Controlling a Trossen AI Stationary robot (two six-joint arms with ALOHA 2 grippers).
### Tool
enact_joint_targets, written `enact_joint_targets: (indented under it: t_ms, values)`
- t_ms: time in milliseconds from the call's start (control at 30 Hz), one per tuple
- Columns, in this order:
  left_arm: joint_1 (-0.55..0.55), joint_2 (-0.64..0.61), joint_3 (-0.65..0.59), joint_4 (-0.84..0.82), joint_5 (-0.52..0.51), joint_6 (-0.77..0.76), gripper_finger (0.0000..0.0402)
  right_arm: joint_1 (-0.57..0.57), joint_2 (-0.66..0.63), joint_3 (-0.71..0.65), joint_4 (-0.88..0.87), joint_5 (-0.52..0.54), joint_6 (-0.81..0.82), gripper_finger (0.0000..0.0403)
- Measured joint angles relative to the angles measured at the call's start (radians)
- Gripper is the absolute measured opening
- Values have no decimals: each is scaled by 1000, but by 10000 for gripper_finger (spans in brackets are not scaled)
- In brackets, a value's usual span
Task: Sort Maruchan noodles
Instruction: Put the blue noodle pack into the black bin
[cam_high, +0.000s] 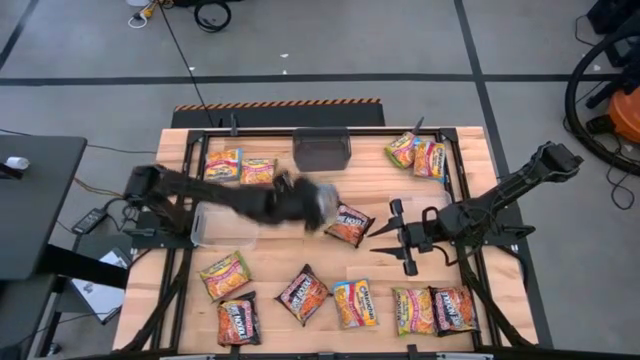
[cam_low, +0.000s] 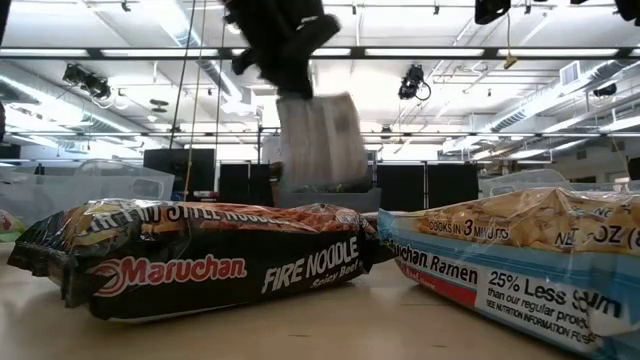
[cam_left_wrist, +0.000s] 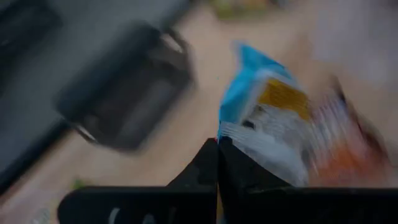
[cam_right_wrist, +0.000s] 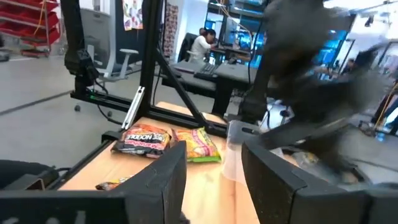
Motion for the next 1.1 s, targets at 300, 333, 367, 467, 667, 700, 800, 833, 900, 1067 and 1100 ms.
enact_joint_targets:
  t_ms: [300, 333, 367, 467, 667, 700, 800, 833, 900, 1067, 1100]
  values:
    - [301, -89, 22, -2, 101, -114, 1, 13, 0, 0, -41, 1, 66, 160]
    - [327, -81, 22, 8, 116, -130, 1, 13, 0, 0, -45, 1, 67, 160]
    - [350, -71, 22, 38, 133, -140, 1, 13, 0, 0, -45, 1, 67, 160]
    - [393, -51, 21, 142, 185, -150, 1, 13, 0, 0, -46, 1, 67, 160]
    - [461, 25, 22, 210, 255, -203, 1, 13, 0, -3, -77, 1, 90, 160]
    - [469, 43, 22, 201, 256, -206, 1, 13, 0, -3, -84, 1, 97, 160]
    - [503, 101, 21, 183, 261, -210, 1, 13, 0, -3, -114, 1, 116, 160]
    - [515, 118, 20, 173, 267, -220, 0, 13, 0, -3, -119, 1, 122, 160]
    - [541, 145, 20, 171, 286, -237, 0, 13, 0, -3, -129, 1, 141, 160]
    - [580, 174, 20, 154, 299, -236, 0, 13, 0, -3, -137, 0, 155, 160]
    - [585, 173, 21, 145, 298, -229, 0, 13, 0, -3, -139, 1, 158, 160]
